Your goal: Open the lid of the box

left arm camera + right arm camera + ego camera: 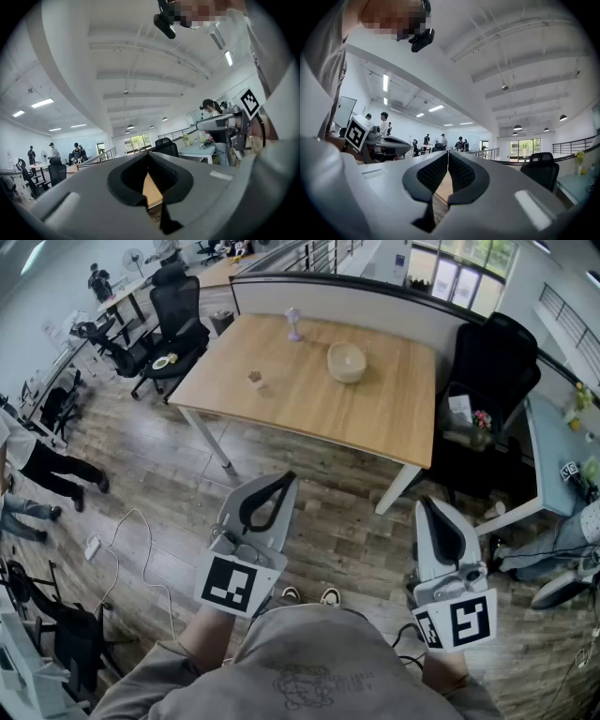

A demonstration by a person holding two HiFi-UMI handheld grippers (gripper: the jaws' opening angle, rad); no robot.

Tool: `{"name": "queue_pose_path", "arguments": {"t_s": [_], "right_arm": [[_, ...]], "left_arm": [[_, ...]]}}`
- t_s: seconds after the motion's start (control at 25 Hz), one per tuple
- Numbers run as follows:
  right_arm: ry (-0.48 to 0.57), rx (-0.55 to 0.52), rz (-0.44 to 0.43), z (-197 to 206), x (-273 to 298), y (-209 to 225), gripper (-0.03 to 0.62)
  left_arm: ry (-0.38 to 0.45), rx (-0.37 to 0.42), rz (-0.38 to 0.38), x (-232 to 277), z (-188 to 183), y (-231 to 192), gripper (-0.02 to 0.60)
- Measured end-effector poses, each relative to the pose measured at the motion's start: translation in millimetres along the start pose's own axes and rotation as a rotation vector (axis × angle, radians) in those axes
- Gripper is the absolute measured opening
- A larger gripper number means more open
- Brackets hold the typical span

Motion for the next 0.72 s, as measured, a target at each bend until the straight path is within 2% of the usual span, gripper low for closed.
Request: {"name": "queue_pose_path", "arguments": {"t_s": [0.32,0.72], "right_arm": [[0.023,-0.029,0.041,-3.4,3.7,-1.1,0.014],[0.012,0.020,0.042,2.2,10.2,7.9,0.014]], "left_arm": [[-0.002,-0.004,0.015,1.9,0.0,-3.9,0.000],[0.001,-0.005,0.032,8.4,-0.2,-3.2,0.001]]}}
Point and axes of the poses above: the fingertips, and each gripper's own axes: x forward along the fingers, y to its right, z out of its underside, the point moved 9 cm from there along -x, backward along the fingers, and after that the axes turned 6 degrees about -y, right-handed, at the moved point
